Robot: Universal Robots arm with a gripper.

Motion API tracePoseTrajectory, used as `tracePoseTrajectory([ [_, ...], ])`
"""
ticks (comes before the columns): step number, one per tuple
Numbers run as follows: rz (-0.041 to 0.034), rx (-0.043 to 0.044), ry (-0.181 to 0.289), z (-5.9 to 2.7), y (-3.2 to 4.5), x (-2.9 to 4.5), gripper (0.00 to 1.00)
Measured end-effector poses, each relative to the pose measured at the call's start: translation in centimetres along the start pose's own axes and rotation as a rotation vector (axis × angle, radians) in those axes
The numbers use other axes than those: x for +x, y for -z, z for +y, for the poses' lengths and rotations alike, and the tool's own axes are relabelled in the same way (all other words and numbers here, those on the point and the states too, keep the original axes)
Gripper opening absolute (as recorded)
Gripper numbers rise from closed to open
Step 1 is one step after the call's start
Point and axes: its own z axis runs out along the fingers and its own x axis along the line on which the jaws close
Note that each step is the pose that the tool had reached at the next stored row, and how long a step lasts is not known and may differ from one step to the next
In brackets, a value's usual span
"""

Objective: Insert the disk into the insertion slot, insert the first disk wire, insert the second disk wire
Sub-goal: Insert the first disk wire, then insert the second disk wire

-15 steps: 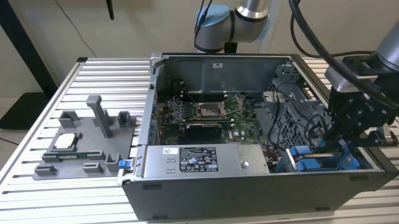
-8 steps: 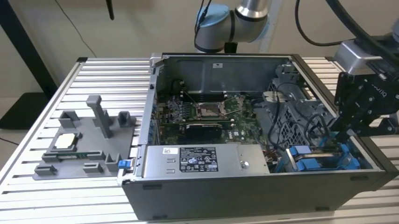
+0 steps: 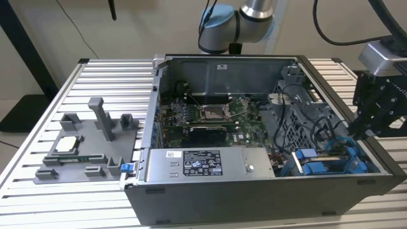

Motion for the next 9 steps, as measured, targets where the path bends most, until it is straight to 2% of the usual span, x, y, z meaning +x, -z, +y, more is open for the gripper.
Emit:
tracePoseTrajectory([
  [1,-0.0160,-0.0002,0.000,-0.08,0.01,0.00,1.00],
  [3,-0.0528,-0.0007,0.000,-0.13,0.00,0.00,1.00],
  [5,-0.0749,-0.0010,0.001,-0.19,-0.07,0.00,1.00],
  [6,-0.0805,-0.0012,0.001,-0.22,-0.12,0.01,1.00],
  [9,-0.0816,-0.0011,0.001,-0.26,-0.13,0.00,1.00],
])
